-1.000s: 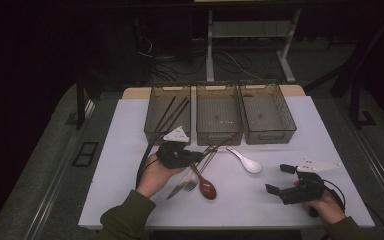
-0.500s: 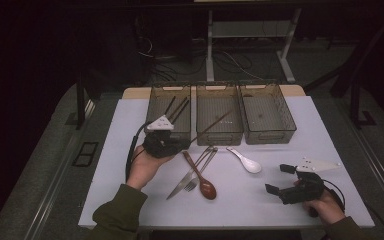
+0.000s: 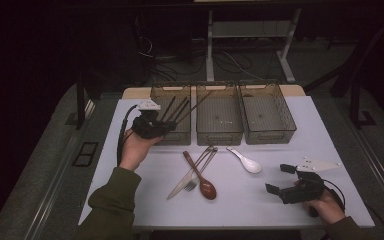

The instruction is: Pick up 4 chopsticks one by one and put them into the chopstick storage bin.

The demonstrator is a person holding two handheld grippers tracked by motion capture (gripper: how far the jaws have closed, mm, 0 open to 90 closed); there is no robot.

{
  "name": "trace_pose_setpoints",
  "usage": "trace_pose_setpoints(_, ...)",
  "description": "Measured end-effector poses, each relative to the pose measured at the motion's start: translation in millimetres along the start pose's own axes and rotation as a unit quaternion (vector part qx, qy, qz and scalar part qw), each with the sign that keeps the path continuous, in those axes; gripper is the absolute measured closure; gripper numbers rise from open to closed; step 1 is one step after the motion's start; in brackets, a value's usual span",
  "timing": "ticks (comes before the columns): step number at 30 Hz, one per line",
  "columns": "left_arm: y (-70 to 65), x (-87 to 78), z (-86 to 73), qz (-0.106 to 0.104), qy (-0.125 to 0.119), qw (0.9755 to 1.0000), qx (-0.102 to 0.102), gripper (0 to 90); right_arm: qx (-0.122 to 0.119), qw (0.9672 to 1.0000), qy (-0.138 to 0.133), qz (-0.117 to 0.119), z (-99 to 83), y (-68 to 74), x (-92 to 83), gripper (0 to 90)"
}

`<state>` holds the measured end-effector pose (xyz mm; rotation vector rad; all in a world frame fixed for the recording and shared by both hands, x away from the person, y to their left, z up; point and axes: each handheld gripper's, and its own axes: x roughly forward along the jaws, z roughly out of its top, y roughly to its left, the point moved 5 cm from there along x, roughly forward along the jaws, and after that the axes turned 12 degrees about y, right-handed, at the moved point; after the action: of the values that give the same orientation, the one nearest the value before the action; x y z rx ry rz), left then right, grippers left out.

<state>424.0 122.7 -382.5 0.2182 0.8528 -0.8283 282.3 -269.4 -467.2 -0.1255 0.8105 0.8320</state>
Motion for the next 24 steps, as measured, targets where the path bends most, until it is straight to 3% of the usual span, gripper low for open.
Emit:
trace_pose_setpoints(13,42.6,10.5,15.1,0.037,0.016,0.9982,-0.045,84.5,0.001,1.0000,-0.001,0.000,0.0,-0.4,-0.3,2.6)
trace_pose_setpoints(17,52.7,17.0,16.9,0.050,0.020,0.9957,-0.074,84.5,0.001,1.0000,-0.001,0.000,0.0,-0.3,-0.3,2.6)
trace_pose_setpoints(24,70.0,28.9,18.5,0.074,0.035,0.9908,-0.107,84.5,0.001,1.0000,-0.001,0.000,0.1,-0.4,-0.1,2.5)
